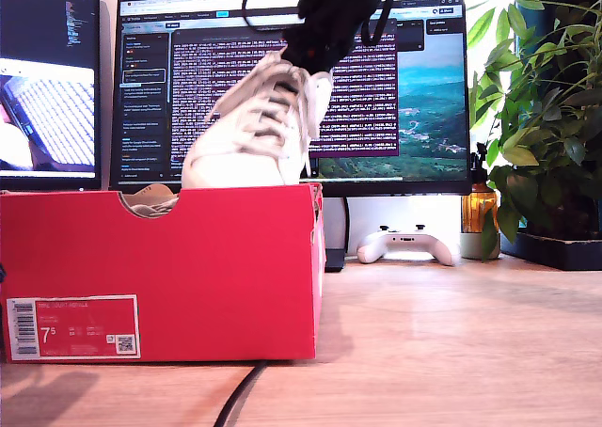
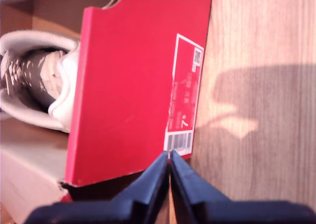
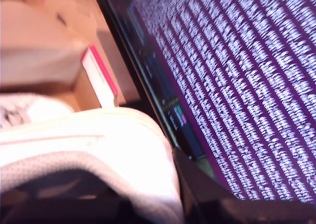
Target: Pack the white shoes by picking the first shoe and placing it inside the red shoebox, left side, then picking and rotating the second shoe and placing it in the shoebox
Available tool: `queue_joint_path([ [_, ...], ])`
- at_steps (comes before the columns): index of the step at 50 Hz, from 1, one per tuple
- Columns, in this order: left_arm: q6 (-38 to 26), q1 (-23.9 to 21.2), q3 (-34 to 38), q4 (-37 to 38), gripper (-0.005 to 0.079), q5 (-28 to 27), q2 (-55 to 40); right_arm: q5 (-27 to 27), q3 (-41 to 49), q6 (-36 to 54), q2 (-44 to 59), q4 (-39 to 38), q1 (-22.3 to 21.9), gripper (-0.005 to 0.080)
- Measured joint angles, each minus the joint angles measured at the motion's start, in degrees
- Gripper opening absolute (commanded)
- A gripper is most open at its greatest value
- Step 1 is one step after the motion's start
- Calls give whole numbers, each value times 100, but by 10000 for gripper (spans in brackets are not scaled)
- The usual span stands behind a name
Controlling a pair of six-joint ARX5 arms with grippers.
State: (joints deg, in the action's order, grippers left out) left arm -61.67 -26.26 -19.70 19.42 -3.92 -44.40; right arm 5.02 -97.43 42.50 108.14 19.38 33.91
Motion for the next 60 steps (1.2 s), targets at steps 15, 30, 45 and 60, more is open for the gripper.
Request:
queue_joint_path([
  [15, 0, 0, -2, 2, -21, 0, 0, 55, 2, 214, 490, 428, 74, -11],
  [30, 0, 0, -2, 0, -21, -2, 0, 157, 0, 181, 507, 699, 101, -10],
  [45, 0, 0, -2, 2, -21, 0, 0, 160, 0, 133, 560, 699, 251, 210],
  [60, 0, 0, 0, 2, -21, 0, 0, 444, -7, 125, 564, 509, 369, 232],
])
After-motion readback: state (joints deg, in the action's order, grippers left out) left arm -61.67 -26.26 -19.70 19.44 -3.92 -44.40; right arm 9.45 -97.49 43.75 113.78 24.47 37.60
